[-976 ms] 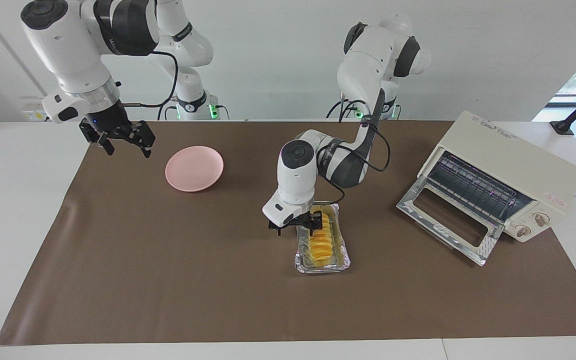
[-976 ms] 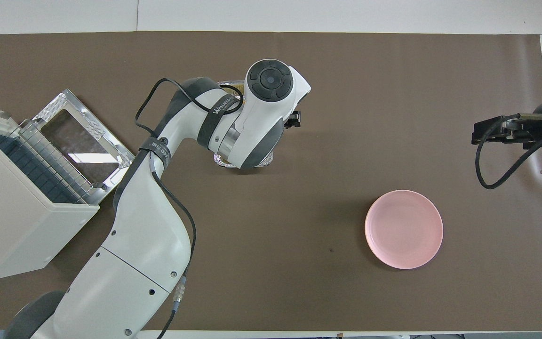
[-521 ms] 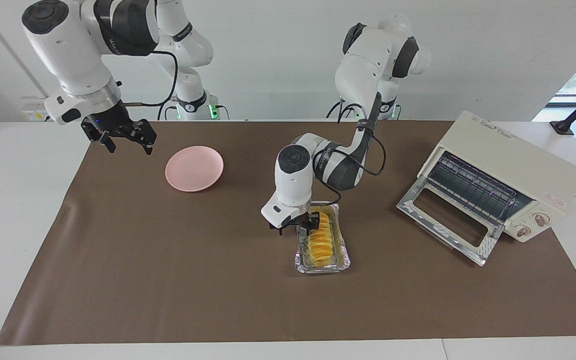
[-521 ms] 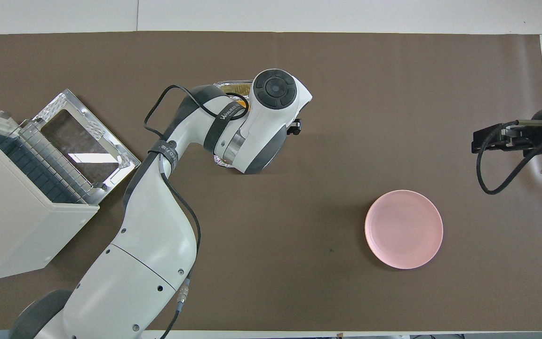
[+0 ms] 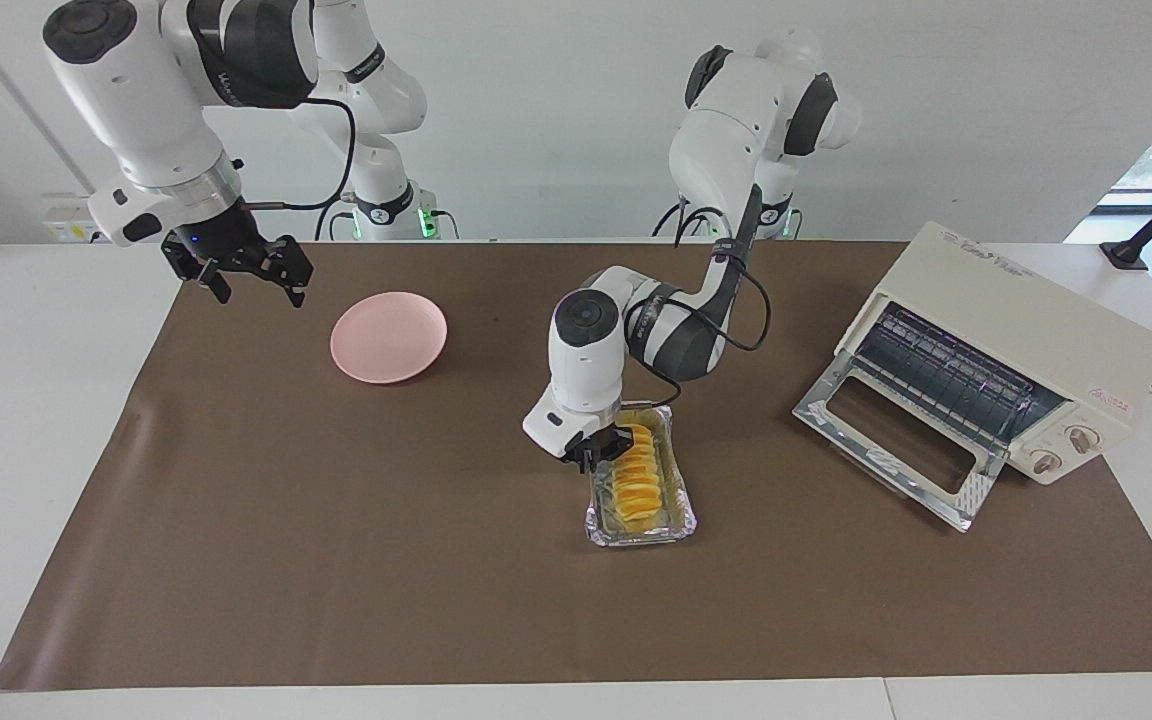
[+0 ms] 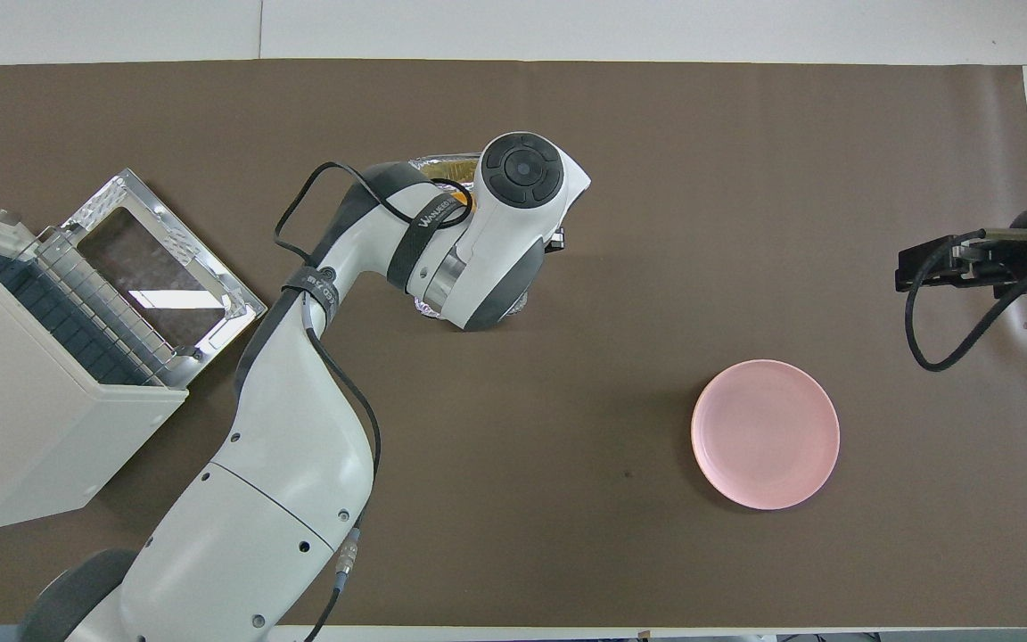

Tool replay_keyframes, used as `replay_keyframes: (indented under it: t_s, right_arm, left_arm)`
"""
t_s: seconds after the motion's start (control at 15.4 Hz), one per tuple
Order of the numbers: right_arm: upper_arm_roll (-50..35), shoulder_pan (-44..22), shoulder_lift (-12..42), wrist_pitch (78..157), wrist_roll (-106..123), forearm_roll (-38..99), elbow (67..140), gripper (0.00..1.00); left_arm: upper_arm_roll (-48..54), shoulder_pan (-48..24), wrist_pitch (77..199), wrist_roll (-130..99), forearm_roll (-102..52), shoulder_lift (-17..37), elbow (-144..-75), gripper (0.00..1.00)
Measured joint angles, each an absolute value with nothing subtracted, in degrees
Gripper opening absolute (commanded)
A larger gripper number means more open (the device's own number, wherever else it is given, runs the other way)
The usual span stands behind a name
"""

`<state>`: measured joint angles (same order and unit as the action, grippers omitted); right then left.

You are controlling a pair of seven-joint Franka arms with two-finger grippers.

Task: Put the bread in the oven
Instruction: 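Carry the foil tray with the left gripper to the oven opening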

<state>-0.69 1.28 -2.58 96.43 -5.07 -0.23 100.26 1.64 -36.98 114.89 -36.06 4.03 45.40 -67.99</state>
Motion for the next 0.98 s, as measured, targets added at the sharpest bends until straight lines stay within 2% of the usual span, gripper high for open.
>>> replay_keyframes:
  t_s: [0.39,0.78,0.98]
  right_arm:
    - [-0.7,1.3,-2.6,96.4,-5.1,-0.2,100.3,1.00]
    - [-0.7,1.3,-2.6,96.4,-5.1,-0.2,100.3,1.00]
    - [-0.7,1.3,-2.6,96.4,-5.1,-0.2,100.3,1.00]
  left_arm:
    - [0.6,-36.6,110.9,-40.8,3.6,44.9,-67.3,0.00]
    - [-9.8,-36.0,103.0,-48.8,-5.2,38.1,-66.3,0.00]
    - [-12.3,-35.1,101.4,-50.0,-5.6,36.8,-66.3,0.00]
